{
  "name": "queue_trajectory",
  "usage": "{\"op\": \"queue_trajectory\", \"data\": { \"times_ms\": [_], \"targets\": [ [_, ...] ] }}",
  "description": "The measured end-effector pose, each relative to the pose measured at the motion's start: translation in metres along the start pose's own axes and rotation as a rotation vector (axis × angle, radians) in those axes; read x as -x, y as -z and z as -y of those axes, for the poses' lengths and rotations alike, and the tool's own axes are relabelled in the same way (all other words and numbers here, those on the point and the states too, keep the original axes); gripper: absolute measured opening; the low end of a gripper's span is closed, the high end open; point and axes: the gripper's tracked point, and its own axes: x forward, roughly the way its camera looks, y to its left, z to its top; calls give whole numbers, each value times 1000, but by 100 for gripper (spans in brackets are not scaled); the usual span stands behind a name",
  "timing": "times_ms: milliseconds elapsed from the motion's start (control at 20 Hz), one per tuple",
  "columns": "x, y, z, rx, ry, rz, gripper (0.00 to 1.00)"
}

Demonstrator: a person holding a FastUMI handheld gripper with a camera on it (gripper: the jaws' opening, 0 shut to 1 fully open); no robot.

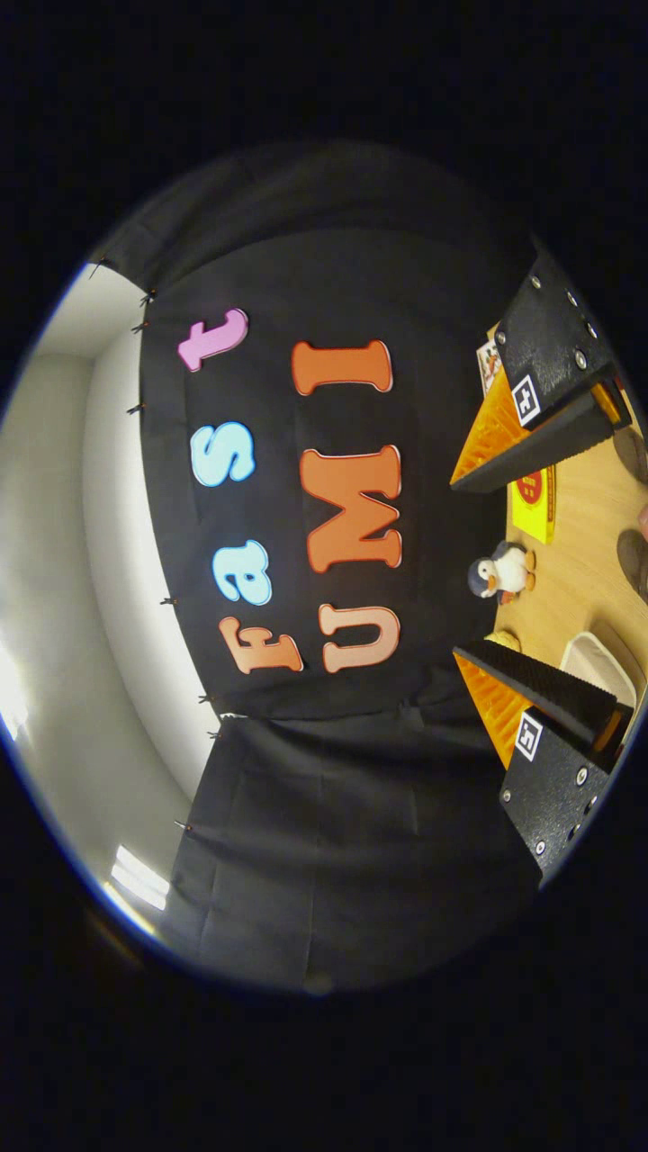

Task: Open the storage box then place both shoes into the box .Put the left shoe in first, then the right shoe, with the right side of both shoes facing outward in a uniform manner.

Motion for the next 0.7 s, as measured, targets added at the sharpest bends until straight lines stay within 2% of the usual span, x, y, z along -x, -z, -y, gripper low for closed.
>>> {"op": "queue_trajectory", "data": {
  "times_ms": [300, 500, 700],
  "targets": [
    [-8, 87, -36, -184, -143, -265, 98],
    [-3, 157, -69, -287, -243, -489, 97],
    [9, 215, -95, -371, -303, -675, 97]
  ]
}}
